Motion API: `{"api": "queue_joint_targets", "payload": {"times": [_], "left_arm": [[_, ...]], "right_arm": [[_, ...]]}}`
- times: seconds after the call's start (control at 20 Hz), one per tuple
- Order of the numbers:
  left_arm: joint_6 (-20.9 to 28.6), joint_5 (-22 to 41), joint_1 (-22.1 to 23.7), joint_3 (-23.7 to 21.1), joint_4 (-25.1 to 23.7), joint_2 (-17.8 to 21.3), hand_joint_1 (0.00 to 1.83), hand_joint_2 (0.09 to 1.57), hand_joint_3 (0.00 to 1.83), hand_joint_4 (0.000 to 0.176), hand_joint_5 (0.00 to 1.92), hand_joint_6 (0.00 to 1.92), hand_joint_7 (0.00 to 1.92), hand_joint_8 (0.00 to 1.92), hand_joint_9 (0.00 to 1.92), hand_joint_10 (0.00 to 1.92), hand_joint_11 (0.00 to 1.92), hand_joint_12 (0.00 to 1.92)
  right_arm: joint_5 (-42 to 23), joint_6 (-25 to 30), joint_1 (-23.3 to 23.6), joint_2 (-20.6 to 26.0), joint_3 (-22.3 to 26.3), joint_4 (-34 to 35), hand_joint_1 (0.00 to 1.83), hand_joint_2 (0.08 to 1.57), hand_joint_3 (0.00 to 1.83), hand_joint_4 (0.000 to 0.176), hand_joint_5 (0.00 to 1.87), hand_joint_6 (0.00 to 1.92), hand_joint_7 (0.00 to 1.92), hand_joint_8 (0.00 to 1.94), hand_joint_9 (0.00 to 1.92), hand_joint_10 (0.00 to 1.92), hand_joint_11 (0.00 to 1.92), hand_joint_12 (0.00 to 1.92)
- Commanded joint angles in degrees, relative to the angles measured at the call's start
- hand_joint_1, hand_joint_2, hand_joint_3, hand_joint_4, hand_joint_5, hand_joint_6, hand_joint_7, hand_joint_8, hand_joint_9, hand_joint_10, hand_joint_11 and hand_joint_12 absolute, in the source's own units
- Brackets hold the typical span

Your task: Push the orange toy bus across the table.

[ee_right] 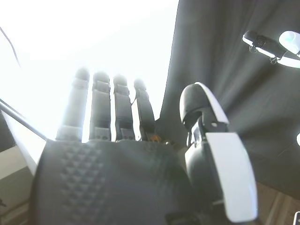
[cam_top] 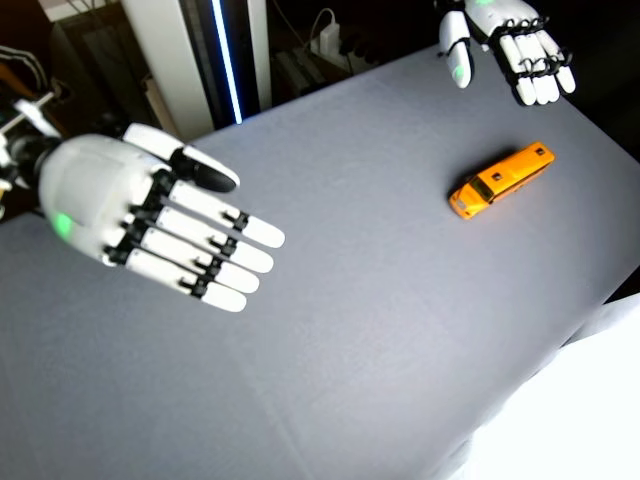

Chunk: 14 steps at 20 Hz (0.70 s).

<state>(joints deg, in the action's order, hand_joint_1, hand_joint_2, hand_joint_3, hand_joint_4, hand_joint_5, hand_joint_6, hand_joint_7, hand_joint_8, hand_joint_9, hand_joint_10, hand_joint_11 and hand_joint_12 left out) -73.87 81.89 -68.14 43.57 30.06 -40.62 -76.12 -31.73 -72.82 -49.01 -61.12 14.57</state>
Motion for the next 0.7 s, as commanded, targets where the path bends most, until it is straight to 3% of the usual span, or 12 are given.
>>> {"api": "queue_joint_targets", "payload": {"times": [0.0, 0.2, 0.35, 0.6, 0.65], "left_arm": [[-0.3, 7.0, 0.4, 0.0, -1.9, -0.4, 0.0, 1.41, 0.02, 0.0, 0.11, 0.01, 0.09, 0.0, 0.05, 0.01, 0.01, 0.11], [-1.8, 6.2, -0.1, 0.1, 1.0, 0.1, 0.0, 1.43, 0.01, 0.0, 0.14, 0.01, 0.12, 0.01, 0.07, 0.01, 0.0, 0.09], [-5.5, 3.9, -0.5, 0.7, 7.1, 0.1, 0.0, 1.39, 0.0, 0.0, 0.11, 0.0, 0.1, 0.0, 0.06, 0.0, 0.02, 0.06], [-5.7, -1.3, -1.4, 4.7, 17.7, -1.4, 0.0, 1.36, 0.0, 0.0, 0.04, 0.0, 0.06, 0.0, 0.06, 0.0, 0.0, 0.0], [-5.7, -1.3, -1.4, 4.7, 17.7, -1.4, 0.0, 1.36, 0.0, 0.0, 0.04, 0.0, 0.06, 0.0, 0.06, 0.0, 0.0, 0.0]], "right_arm": [[-7.2, 0.3, 0.4, 0.1, -0.3, 0.7, 0.67, 1.4, 0.0, 0.0, 0.4, 0.0, 0.37, 0.0, 0.28, 0.0, 0.11, 0.29], [-7.2, 0.4, 0.4, 0.1, -0.1, 0.1, 0.64, 1.41, 0.0, 0.0, 0.38, 0.0, 0.36, 0.0, 0.28, 0.0, 0.11, 0.29], [-7.2, 0.4, 0.4, 0.1, 0.0, -0.1, 0.59, 1.42, 0.0, 0.0, 0.35, 0.0, 0.34, 0.0, 0.27, 0.0, 0.11, 0.28], [-7.2, 0.6, -0.1, 0.1, -0.1, -0.1, 0.56, 1.42, 0.0, 0.0, 0.33, 0.0, 0.32, 0.0, 0.26, 0.0, 0.13, 0.24], [-7.2, 0.6, -0.1, 0.1, -0.1, -0.1, 0.56, 1.42, 0.0, 0.0, 0.33, 0.0, 0.32, 0.0, 0.26, 0.0, 0.13, 0.24]]}}
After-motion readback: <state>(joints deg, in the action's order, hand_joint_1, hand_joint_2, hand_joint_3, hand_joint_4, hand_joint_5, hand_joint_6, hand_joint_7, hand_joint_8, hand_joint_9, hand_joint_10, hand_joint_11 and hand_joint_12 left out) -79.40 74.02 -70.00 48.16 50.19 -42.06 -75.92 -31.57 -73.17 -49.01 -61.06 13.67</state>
